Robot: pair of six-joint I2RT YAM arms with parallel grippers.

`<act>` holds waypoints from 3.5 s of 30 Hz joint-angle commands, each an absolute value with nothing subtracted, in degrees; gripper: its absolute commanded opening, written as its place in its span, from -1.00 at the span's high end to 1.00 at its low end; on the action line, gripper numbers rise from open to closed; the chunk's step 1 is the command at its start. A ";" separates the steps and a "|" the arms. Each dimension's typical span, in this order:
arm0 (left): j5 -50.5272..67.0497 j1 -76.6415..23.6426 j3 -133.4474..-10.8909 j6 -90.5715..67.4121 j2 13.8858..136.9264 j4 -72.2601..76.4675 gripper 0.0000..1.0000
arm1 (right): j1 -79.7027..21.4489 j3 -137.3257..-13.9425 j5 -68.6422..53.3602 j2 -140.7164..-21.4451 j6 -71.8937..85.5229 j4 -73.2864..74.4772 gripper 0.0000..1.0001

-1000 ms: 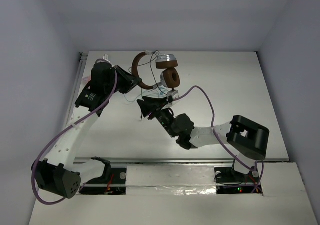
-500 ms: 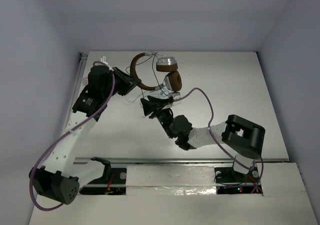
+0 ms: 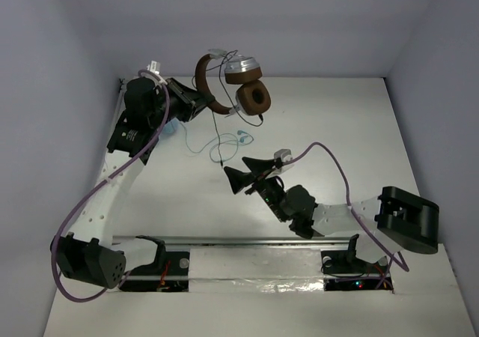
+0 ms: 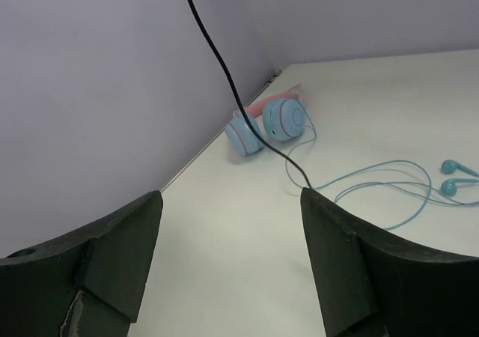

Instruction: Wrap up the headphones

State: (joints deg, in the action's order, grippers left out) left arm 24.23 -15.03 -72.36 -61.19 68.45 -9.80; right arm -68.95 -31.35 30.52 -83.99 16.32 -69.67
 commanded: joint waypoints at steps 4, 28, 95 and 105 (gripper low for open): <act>30.58 -13.45 -71.72 -66.53 65.66 -0.35 1.00 | -68.82 -33.39 29.97 -83.49 13.45 -68.20 -0.61; 31.29 -15.03 -60.73 -66.97 56.78 -1.32 1.00 | -65.48 -52.99 25.05 -96.85 7.02 -67.59 -0.34; 13.71 -20.65 -53.09 -33.75 65.83 -15.12 1.00 | -28.40 -96.84 -15.11 -78.21 21.71 12.65 1.00; 19.94 -20.65 -50.45 -29.01 63.64 -16.26 1.00 | -18.73 -101.45 -10.28 -87.62 18.54 14.62 1.00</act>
State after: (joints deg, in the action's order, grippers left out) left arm 14.92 -20.53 -50.15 -30.74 67.07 -18.55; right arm -20.95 -102.85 -12.23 -86.11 20.25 15.86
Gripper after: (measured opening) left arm 0.047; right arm 0.027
